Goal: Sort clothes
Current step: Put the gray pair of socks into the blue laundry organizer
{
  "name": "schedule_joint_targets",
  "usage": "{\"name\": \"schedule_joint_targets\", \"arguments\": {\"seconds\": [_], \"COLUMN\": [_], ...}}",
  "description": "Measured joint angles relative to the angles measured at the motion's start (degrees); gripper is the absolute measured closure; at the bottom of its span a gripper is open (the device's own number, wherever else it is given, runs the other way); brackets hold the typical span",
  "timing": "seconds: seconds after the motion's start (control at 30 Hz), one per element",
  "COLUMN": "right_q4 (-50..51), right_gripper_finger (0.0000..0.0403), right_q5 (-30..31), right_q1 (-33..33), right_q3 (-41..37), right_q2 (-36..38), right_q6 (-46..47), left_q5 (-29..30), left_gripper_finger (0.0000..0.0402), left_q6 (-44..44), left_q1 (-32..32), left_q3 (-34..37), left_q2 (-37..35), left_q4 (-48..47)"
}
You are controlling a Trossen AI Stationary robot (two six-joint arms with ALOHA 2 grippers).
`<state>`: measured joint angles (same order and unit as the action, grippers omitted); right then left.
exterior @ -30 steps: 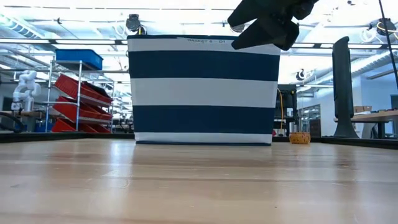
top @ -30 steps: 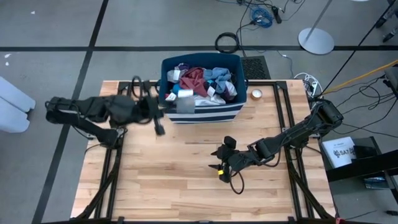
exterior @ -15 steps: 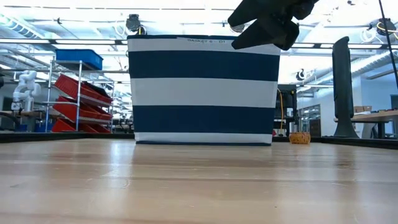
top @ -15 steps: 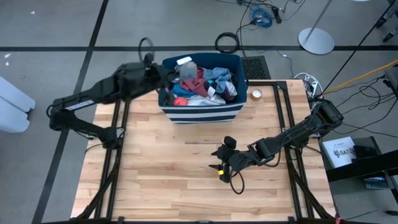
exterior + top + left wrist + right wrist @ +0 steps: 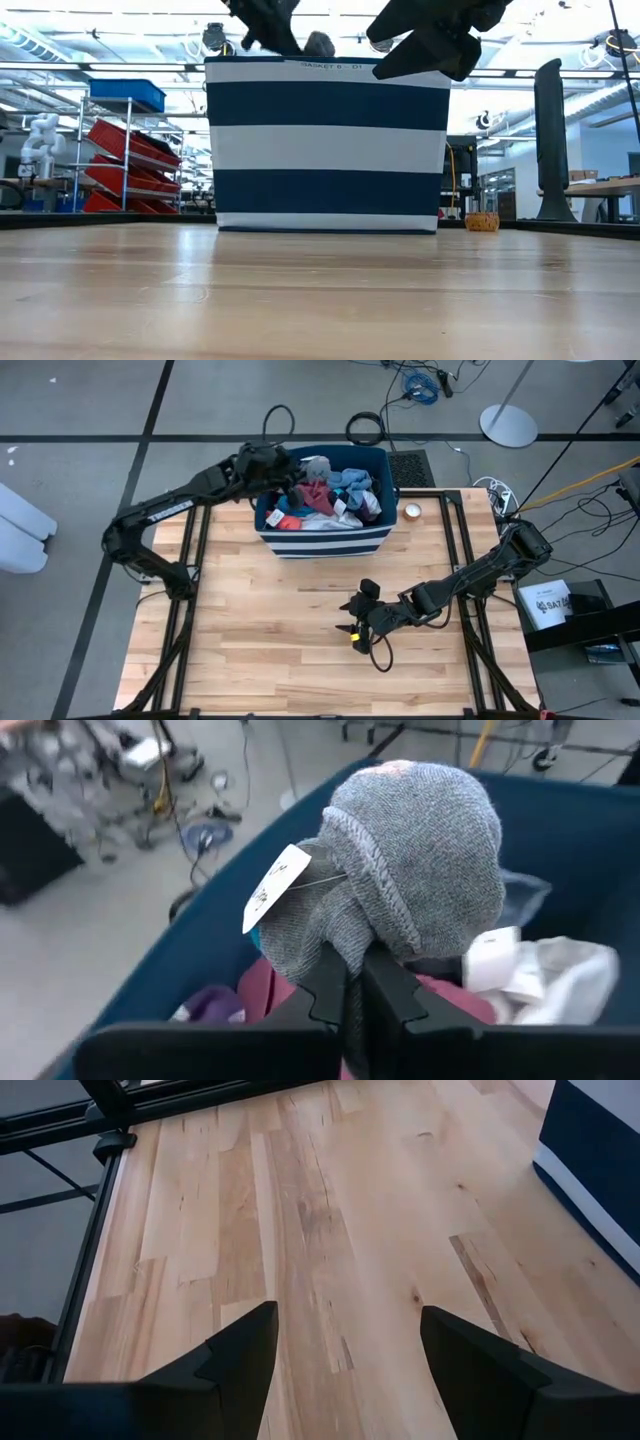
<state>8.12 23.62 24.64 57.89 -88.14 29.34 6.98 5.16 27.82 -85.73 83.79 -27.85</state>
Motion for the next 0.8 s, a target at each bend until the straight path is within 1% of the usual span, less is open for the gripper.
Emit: {"name": "schedule_joint_targets", "arguments": {"seconds": [0.13, 0.27, 0.4, 0.67, 0.8], "right_q4": [0.0, 0.1, 0.2, 0.3, 0.3], "right_gripper_finger": [0.017, 0.017, 0.017, 0.017, 0.017], "right_q5": [0.0, 0.0, 0.0, -0.2, -1.5], "right_q1": [0.0, 0.0, 0.0, 0.2, 0.2], "right_q3": [0.0, 0.0, 0.0, 0.0, 0.0], "right_q2": [0.0, 0.0, 0.0, 0.0, 0.0], "right_q6": [0.0, 0.0, 0.0, 0.0, 0.0], "left_q5": [-0.8, -1.0, -0.9, 0.5, 1.3], "left_gripper_finger": [0.0384, 0.0374, 0.0358, 0.0303, 0.0275], "left_q6": [-3.7, -9.0, -9.3, -9.4, -9.7], "left_q1": [1.5, 2.7, 3.1, 3.0, 3.0], "left_q3": [0.0, 0.0, 0.0, 0.0, 0.0], "left_q2": [2.0, 3.2, 3.9, 3.9, 3.9], "left_q4": [-0.4, -1.9, -3.4, -5.3, -6.2]}}
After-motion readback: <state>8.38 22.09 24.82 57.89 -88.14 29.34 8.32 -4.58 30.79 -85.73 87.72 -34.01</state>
